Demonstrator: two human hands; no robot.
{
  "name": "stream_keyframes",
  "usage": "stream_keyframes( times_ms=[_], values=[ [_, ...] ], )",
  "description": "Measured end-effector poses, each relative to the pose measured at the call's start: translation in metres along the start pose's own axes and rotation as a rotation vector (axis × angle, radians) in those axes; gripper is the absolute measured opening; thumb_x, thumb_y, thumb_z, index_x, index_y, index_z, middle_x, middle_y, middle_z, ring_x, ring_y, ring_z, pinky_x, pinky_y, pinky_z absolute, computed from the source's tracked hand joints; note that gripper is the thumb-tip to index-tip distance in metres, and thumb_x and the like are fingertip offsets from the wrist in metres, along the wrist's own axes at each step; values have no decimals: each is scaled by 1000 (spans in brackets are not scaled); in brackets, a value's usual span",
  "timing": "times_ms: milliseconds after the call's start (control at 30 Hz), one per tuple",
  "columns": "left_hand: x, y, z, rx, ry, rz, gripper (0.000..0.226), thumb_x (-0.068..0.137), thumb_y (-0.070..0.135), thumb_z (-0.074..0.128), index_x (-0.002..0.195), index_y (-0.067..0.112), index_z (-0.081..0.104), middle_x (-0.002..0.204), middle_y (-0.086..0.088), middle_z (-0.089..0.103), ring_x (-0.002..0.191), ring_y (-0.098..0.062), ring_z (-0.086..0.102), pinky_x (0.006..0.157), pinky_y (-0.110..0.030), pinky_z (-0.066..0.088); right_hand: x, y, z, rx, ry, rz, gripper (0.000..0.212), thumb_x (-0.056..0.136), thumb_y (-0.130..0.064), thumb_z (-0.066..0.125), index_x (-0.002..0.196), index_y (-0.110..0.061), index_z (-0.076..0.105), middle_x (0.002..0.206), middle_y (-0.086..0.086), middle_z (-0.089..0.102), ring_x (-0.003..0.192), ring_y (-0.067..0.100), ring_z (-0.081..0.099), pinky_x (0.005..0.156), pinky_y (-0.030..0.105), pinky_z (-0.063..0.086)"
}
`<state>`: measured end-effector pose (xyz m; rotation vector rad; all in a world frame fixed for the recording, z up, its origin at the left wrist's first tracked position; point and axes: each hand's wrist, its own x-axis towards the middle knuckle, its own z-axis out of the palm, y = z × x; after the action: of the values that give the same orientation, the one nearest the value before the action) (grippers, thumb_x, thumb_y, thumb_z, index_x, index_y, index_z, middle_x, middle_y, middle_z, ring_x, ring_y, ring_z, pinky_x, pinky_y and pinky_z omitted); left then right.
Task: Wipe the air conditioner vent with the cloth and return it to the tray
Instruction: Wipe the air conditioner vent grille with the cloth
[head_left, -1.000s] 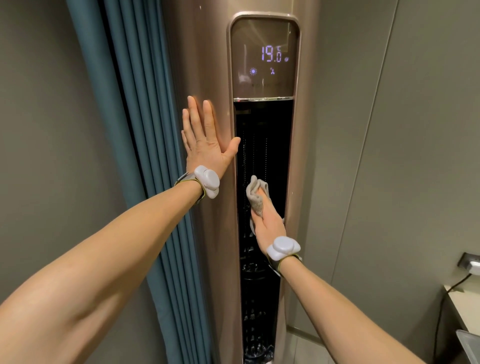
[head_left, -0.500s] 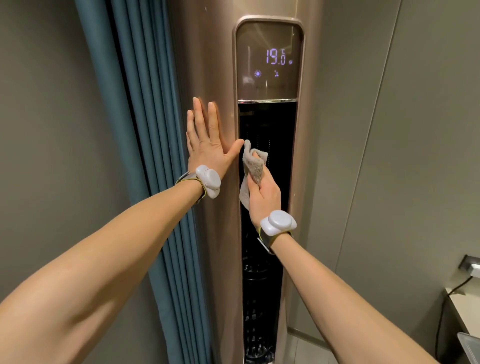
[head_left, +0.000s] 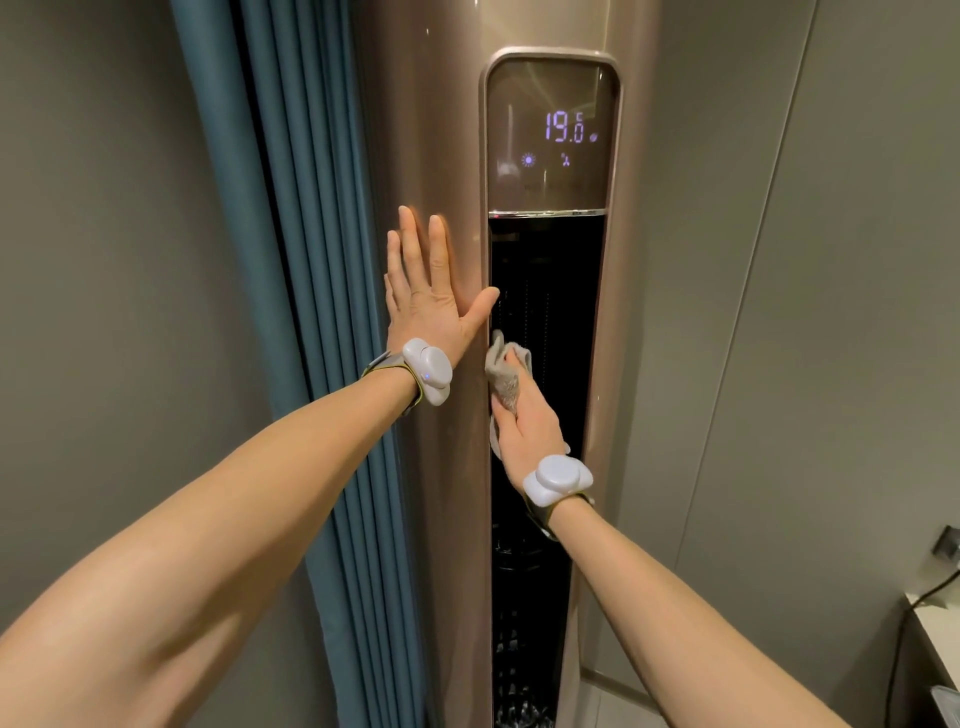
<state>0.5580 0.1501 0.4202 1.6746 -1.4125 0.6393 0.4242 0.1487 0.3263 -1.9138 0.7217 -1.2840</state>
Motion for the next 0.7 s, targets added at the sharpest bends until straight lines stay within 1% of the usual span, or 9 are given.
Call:
stream_keyframes(
  times_ms=[67, 133, 167, 267, 367, 433, 500, 600, 700],
  values=[
    [0, 0, 1, 8, 0, -1, 94, 86, 66, 32, 152, 11, -4, 159, -17, -12, 147, -36, -9, 113, -63, 19, -9, 11, 2, -24, -28, 30, 58, 99, -18, 42, 150, -33, 18, 153, -8, 36, 140, 7, 35, 112, 18, 30],
    [0, 0, 1, 8, 1, 0, 94, 86, 66, 32, 152, 10, -4, 159, -18, -11, 147, -36, -9, 113, -63, 18, -10, 12, 1, -6, -36, 51, 56, 99, -18, 42, 150, -29, 20, 153, -8, 36, 138, 5, 34, 106, 5, 28],
    [0, 1, 1, 6, 4, 0, 94, 86, 65, 32, 152, 10, -3, 159, -18, -11, 147, -36, -9, 114, -63, 18, -6, 9, 1, -17, -35, 43, 55, 99, -19, 42, 150, -26, 21, 153, -5, 35, 138, 6, 34, 104, 3, 27],
    [-1, 0, 0, -9, 3, 5, 94, 86, 65, 33, 152, 10, -4, 159, -18, -12, 146, -36, -10, 114, -62, 16, 17, -9, 0, -35, -26, -13, 54, 98, -20, 42, 149, -18, 24, 154, 0, 33, 142, 15, 31, 110, 17, 23],
    [-1, 0, 0, -21, -9, 4, 99, 83, 73, 30, 152, 12, -6, 159, -16, -14, 146, -35, -12, 115, -62, 15, 40, -30, -2, 81, 14, -74, 56, 98, -22, 43, 150, -26, 22, 157, -6, 27, 146, 10, 23, 119, 27, 21],
    [0, 1, -1, -6, -10, 2, 101, 80, 78, 22, 152, 13, -7, 159, -16, -14, 146, -35, -12, 115, -62, 15, 49, -38, -6, 86, 27, -93, 55, 99, -30, 41, 149, -33, 21, 158, -12, 23, 144, 0, 15, 119, 25, 18],
    [0, 1, -1, -4, -14, -2, 101, 81, 77, 22, 152, 13, -7, 159, -16, -14, 147, -35, -11, 115, -62, 15, 49, -41, -9, 61, 26, -109, 55, 99, -34, 40, 150, -33, 20, 159, -12, 22, 144, -1, 12, 118, 24, 17],
    [0, 1, -1, -23, -15, -2, 96, 85, 70, 32, 153, 13, -6, 159, -15, -15, 147, -34, -12, 115, -62, 15, 44, -35, -8, -3, 4, -113, 57, 98, -22, 43, 151, -21, 20, 157, 0, 29, 146, 16, 24, 120, 36, 25],
    [1, 2, -1, -27, -17, 2, 95, 85, 66, 33, 153, 12, -6, 159, -15, -15, 146, -35, -13, 115, -62, 13, 28, -21, -8, -65, -36, -53, 58, 98, -17, 43, 150, -19, 18, 156, 4, 29, 144, 20, 29, 118, 36, 27]
  ],
)
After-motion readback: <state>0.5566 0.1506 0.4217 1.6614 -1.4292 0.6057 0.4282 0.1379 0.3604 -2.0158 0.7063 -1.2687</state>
